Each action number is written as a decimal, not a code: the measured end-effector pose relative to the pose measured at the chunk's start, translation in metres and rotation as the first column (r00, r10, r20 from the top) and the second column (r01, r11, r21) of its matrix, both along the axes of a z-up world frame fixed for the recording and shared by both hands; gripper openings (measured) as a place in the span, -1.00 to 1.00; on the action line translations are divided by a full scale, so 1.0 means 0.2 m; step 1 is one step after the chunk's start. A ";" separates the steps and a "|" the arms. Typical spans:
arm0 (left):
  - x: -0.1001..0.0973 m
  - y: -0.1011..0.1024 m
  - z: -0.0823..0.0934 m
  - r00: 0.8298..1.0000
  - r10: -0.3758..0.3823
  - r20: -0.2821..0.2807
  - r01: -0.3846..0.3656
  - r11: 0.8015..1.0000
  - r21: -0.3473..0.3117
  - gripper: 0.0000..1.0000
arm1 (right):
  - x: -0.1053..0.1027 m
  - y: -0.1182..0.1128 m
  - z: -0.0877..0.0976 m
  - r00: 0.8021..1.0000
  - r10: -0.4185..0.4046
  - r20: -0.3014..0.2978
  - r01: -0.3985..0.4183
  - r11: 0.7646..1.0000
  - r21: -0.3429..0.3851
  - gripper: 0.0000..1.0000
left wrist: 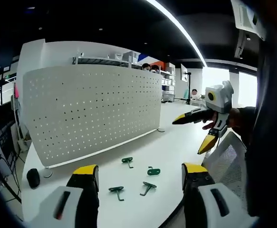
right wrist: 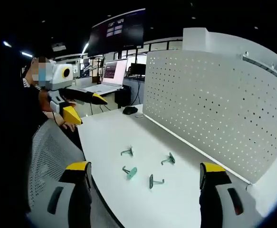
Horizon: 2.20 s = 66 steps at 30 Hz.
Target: Insert the hook assembly into the mounting plate slot until the hook locks in place.
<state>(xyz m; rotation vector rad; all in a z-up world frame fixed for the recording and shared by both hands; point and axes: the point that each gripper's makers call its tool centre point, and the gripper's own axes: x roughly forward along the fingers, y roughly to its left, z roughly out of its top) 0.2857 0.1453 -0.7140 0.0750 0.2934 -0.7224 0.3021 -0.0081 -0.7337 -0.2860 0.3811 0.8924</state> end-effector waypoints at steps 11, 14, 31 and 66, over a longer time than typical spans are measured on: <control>0.00 -0.01 -0.01 1.000 0.005 -0.004 -0.005 1.000 0.006 0.44 | 0.00 -0.01 -0.01 1.000 0.006 -0.005 -0.006 1.000 0.001 0.83; 0.00 -0.01 -0.02 1.000 0.008 -0.004 -0.008 1.000 0.005 0.44 | 0.00 -0.01 -0.01 1.000 0.007 -0.005 -0.007 1.000 0.002 0.83; 0.03 -0.02 -0.02 1.000 0.000 -0.007 0.000 1.000 0.011 0.42 | 0.00 -0.03 -0.03 1.000 -0.011 -0.016 0.011 1.000 0.006 0.83; 0.18 0.00 -0.16 0.993 -0.115 -0.036 0.117 0.989 0.085 0.21 | 0.00 -0.04 -0.04 0.997 -0.079 -0.025 0.078 0.997 -0.012 0.82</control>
